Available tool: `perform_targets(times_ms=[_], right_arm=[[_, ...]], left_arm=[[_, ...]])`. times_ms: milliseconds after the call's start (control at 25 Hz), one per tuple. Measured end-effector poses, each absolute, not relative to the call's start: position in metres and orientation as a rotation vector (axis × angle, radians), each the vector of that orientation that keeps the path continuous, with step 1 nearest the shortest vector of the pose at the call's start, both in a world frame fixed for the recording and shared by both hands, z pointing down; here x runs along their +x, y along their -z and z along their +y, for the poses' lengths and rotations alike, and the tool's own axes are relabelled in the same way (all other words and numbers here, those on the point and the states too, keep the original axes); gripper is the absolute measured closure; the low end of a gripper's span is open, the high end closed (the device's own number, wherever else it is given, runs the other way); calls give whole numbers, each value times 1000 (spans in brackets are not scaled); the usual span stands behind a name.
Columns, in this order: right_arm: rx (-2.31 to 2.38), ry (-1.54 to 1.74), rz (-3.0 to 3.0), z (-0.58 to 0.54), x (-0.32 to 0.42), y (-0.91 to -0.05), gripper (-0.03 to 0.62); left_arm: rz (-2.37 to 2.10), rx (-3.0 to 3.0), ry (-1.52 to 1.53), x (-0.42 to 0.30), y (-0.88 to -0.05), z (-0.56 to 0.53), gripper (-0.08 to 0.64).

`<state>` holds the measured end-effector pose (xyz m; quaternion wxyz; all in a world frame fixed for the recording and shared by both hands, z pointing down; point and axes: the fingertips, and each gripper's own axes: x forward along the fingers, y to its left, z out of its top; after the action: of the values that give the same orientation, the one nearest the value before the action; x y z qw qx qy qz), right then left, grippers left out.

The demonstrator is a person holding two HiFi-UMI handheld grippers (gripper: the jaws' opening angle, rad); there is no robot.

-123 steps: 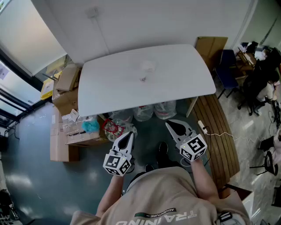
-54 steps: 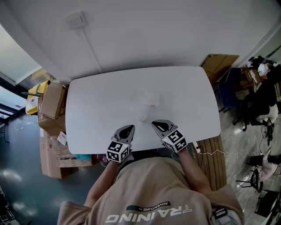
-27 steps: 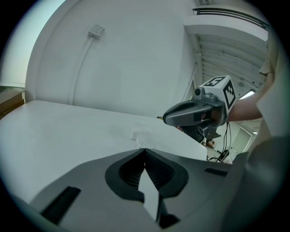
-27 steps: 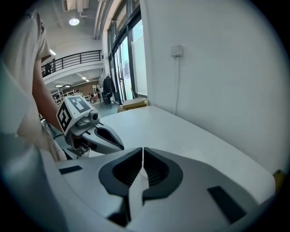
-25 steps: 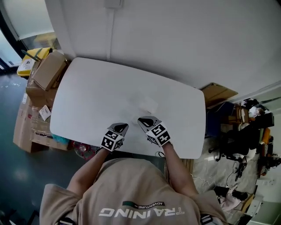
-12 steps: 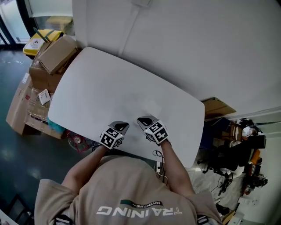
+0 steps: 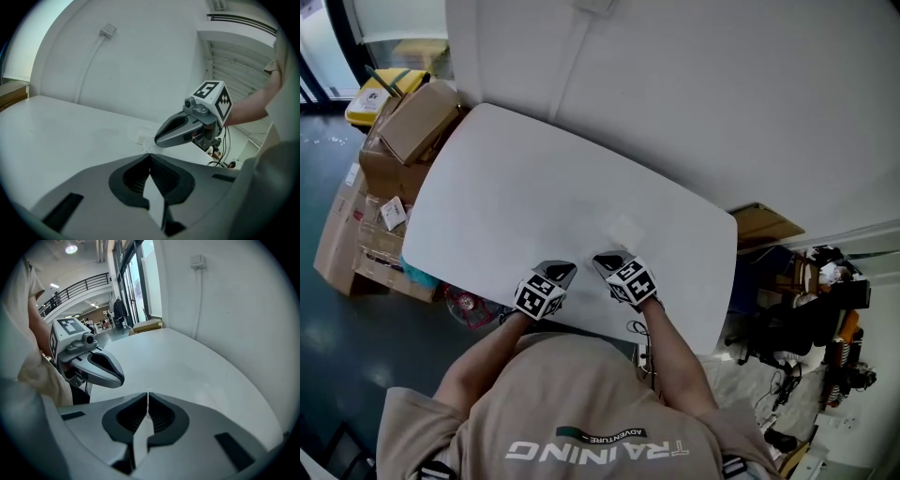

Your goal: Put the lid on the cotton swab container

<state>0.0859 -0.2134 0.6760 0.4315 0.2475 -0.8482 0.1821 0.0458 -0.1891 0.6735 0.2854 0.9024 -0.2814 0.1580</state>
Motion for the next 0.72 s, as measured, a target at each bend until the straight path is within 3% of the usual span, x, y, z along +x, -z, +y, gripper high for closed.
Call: perform_targets(times_ms=[720], right_arm=[[548, -483, -1955, -212, 83, -687, 569]], left_arm=[[-728, 2422, -431, 46, -670, -189, 547]])
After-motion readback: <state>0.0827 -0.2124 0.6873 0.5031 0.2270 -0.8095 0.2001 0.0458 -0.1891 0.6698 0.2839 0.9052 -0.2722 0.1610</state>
